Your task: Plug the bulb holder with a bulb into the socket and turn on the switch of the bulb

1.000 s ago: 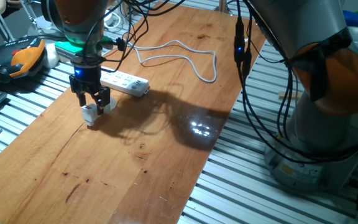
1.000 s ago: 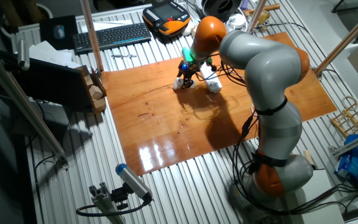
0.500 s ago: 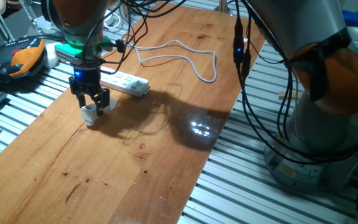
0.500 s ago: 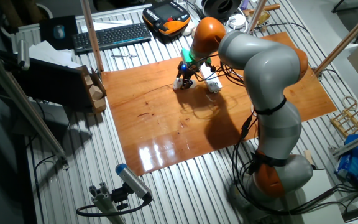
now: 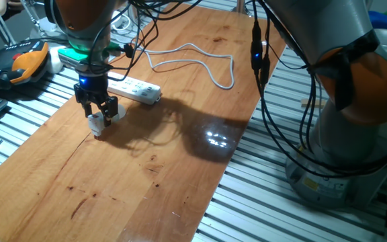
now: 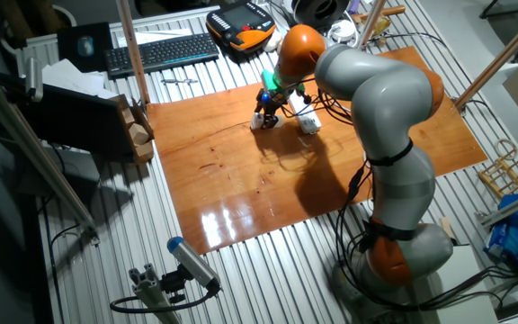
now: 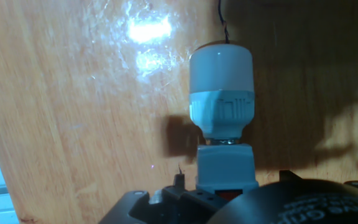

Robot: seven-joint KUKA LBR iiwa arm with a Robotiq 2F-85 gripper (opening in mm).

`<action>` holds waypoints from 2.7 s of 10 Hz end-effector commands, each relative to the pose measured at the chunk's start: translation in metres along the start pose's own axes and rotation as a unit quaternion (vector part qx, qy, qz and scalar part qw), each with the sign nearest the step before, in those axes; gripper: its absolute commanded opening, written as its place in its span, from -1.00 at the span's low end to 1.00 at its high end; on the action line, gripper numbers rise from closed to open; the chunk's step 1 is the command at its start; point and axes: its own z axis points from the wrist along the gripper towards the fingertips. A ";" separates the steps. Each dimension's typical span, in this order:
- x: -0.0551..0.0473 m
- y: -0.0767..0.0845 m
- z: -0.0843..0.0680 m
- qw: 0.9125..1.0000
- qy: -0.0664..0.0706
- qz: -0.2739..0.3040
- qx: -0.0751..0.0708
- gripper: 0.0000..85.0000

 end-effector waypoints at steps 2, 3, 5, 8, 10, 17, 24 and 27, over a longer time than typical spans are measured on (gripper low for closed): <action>0.000 0.001 0.001 1.000 0.001 -0.001 0.001 0.60; 0.000 0.001 0.002 1.000 0.002 -0.002 0.001 0.60; 0.001 0.002 0.004 1.000 0.006 -0.004 0.004 0.60; 0.002 0.002 0.005 1.000 0.006 -0.010 0.004 0.60; 0.002 0.002 0.006 1.000 0.005 -0.013 0.007 0.60; 0.001 0.002 0.009 0.999 0.010 -0.043 0.022 -0.60; 0.014 -0.005 -0.009 0.997 -0.024 -0.065 0.023 -1.00; 0.037 -0.015 -0.034 0.993 -0.063 -0.094 0.018 -1.00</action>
